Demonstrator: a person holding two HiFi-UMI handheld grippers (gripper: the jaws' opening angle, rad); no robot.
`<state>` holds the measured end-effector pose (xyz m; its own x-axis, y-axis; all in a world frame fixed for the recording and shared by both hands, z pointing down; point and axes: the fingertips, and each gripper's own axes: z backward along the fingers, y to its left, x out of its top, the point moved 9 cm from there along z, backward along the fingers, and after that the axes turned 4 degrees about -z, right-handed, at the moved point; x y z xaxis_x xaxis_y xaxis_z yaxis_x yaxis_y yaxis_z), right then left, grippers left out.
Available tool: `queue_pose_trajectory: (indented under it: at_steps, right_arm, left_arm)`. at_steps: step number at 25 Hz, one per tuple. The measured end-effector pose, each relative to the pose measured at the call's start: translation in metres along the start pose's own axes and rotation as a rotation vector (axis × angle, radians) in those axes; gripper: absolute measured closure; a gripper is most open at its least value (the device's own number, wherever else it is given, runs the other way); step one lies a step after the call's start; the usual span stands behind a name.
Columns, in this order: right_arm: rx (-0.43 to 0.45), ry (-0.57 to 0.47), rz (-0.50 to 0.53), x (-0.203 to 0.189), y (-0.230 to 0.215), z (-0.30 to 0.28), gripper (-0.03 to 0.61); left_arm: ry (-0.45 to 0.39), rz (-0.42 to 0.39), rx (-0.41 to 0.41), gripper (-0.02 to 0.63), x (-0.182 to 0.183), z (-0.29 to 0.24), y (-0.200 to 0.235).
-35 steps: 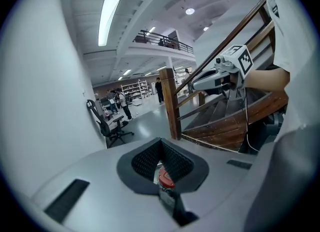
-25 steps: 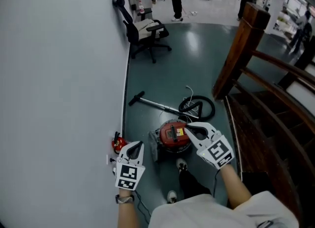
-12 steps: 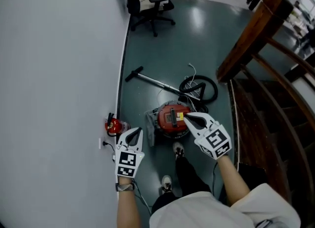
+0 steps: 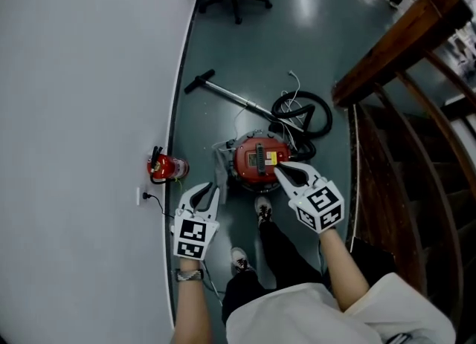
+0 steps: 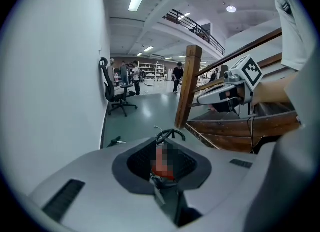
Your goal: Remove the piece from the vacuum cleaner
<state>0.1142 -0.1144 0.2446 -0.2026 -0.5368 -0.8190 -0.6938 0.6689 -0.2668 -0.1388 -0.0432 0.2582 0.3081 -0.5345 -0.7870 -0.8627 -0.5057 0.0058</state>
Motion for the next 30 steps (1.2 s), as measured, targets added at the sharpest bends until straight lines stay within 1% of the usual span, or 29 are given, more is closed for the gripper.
queue_pose_trajectory:
  at_steps: [4,8,14,16,18,19,25,30]
  right_arm:
    - [0.015,0.033,-0.008,-0.018,-0.015,-0.013,0.548]
    - [0.001,0.044,-0.065,-0.038,-0.031,-0.020,0.546]
    - [-0.005,0.046,-0.126,-0.065,-0.045,-0.035,0.545]
    - [0.002,0.056,-0.142,-0.071,-0.051,-0.043,0.529]
    - [0.010,0.073,-0.155,-0.079,-0.055,-0.051,0.494]
    - [0.012,0.083,-0.159,-0.083,-0.057,-0.055,0.487]
    - [0.013,0.134,-0.189,-0.117,-0.071,-0.083,0.471]
    - [0.010,0.182,-0.229,-0.151,-0.085,-0.111,0.458]
  left_arm:
    - [0.001,0.033,0.020,0.557,-0.013,-0.016,0.002]
    - [0.012,0.035,0.016,0.551,-0.024,-0.031,0.003]
    - [0.048,0.081,0.023,0.538,-0.050,-0.049,0.003]
    - [0.062,0.097,0.021,0.534,-0.059,-0.058,0.001]
    - [0.074,0.112,0.019,0.531,-0.067,-0.066,-0.002]
    - [0.080,0.120,0.018,0.531,-0.072,-0.070,-0.004]
    - [0.115,0.156,0.011,0.528,-0.108,-0.097,-0.009]
    - [0.142,0.159,0.003,0.518,-0.136,-0.121,-0.008]
